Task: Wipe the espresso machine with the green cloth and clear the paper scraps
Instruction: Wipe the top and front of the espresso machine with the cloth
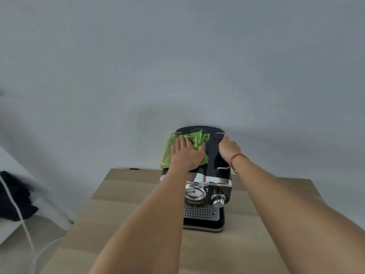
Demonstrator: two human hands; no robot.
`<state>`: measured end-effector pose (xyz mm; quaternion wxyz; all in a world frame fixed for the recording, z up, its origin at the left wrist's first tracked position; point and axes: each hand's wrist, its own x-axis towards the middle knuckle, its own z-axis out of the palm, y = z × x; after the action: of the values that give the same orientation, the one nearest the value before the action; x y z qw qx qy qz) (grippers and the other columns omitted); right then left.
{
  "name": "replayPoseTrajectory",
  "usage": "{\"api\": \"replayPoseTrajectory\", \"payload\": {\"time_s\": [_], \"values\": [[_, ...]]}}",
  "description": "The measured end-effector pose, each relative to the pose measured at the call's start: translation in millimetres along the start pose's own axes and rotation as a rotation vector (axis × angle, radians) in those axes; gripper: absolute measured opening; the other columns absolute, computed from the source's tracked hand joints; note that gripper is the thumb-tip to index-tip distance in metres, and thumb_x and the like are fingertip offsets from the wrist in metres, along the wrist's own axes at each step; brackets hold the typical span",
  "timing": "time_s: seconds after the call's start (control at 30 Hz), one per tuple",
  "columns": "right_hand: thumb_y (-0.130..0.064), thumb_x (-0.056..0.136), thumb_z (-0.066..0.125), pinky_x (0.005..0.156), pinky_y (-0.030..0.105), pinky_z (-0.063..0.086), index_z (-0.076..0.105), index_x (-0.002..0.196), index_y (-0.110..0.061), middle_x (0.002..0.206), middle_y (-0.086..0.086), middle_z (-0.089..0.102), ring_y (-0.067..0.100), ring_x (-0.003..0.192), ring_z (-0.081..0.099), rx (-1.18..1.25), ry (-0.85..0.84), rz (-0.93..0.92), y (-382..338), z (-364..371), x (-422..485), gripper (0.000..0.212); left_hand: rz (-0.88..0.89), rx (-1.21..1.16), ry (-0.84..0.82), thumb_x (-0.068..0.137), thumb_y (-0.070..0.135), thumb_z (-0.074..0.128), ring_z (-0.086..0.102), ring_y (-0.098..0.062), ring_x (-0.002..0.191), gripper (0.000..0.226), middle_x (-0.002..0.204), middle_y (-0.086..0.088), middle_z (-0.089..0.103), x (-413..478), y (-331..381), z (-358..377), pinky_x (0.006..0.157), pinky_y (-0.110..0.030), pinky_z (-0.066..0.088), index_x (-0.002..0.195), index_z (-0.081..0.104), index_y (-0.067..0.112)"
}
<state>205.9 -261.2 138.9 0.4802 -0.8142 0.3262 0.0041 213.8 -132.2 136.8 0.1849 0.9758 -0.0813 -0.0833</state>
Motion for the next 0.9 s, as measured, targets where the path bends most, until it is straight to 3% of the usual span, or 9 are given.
{"api": "replayPoseTrajectory", "payload": {"time_s": [0.1, 0.2, 0.37, 0.57, 0.73, 0.9], "values": [[-0.041, 0.103, 0.013, 0.114, 0.035, 0.025, 0.038, 0.142, 0.004, 0.148, 0.022, 0.04, 0.033, 0.138, 0.038, 0.077, -0.048, 0.031, 1, -2, -14, 0.065, 0.21, 0.008, -0.02, 0.095, 0.065, 0.011, -0.008, -0.018, 0.15, 0.078, 0.163, -0.001, -0.008, -29, -4, 5, 0.121, -0.04, -0.005, 0.156, 0.002, 0.017], [-0.039, 0.104, 0.01, 0.116, 0.036, 0.021, 0.033, 0.145, 0.003, 0.151, 0.019, 0.036, 0.03, 0.141, 0.034, 0.106, -0.053, 0.061, 0, 0, -24, 0.063, 0.298, -0.004, -0.033, 0.09, 0.062, -0.001, -0.007, -0.019, 0.151, 0.079, 0.163, 0.0, 0.0, -42, -7, 9, 0.122, -0.042, -0.004, 0.156, 0.012, 0.019], [-0.037, 0.104, 0.01, 0.115, 0.034, 0.021, 0.032, 0.144, 0.005, 0.151, 0.02, 0.036, 0.031, 0.14, 0.034, 0.098, -0.035, 0.055, -2, -1, -38, 0.062, 0.254, 0.014, -0.081, 0.102, 0.036, 0.012, -0.013, -0.021, 0.15, 0.059, 0.163, -0.006, -0.01, -62, -11, 15, 0.122, -0.041, -0.003, 0.156, 0.002, 0.013], [-0.025, 0.104, 0.012, 0.109, 0.038, 0.031, 0.033, 0.146, -0.001, 0.143, 0.026, 0.043, 0.037, 0.131, 0.043, 0.092, 0.02, -0.016, 9, 0, -33, 0.053, 0.192, 0.054, -0.097, 0.103, 0.034, 0.017, -0.013, -0.023, 0.15, 0.059, 0.162, -0.005, -0.015, -56, -6, 11, 0.122, -0.042, -0.002, 0.155, -0.006, 0.017], [-0.035, 0.104, 0.012, 0.108, 0.038, 0.033, 0.047, 0.134, 0.003, 0.14, 0.025, 0.048, 0.036, 0.129, 0.046, 0.031, 0.042, -0.065, 16, 4, -15, 0.06, 0.252, 0.114, -0.056, 0.103, 0.038, 0.02, -0.012, -0.021, 0.15, 0.057, 0.163, -0.003, -0.01, -18, 1, 5, 0.121, -0.04, -0.004, 0.156, 0.004, 0.025], [-0.037, 0.104, 0.014, 0.108, 0.037, 0.033, 0.051, 0.132, 0.001, 0.139, 0.023, 0.05, 0.035, 0.128, 0.048, 0.035, 0.094, -0.079, 18, 8, -4, 0.06, 0.373, 0.285, -0.041, 0.102, 0.038, 0.019, -0.006, -0.02, 0.151, 0.051, 0.164, -0.001, 0.002, 21, 19, 4, 0.121, -0.041, -0.004, 0.154, 0.016, 0.033]]}}
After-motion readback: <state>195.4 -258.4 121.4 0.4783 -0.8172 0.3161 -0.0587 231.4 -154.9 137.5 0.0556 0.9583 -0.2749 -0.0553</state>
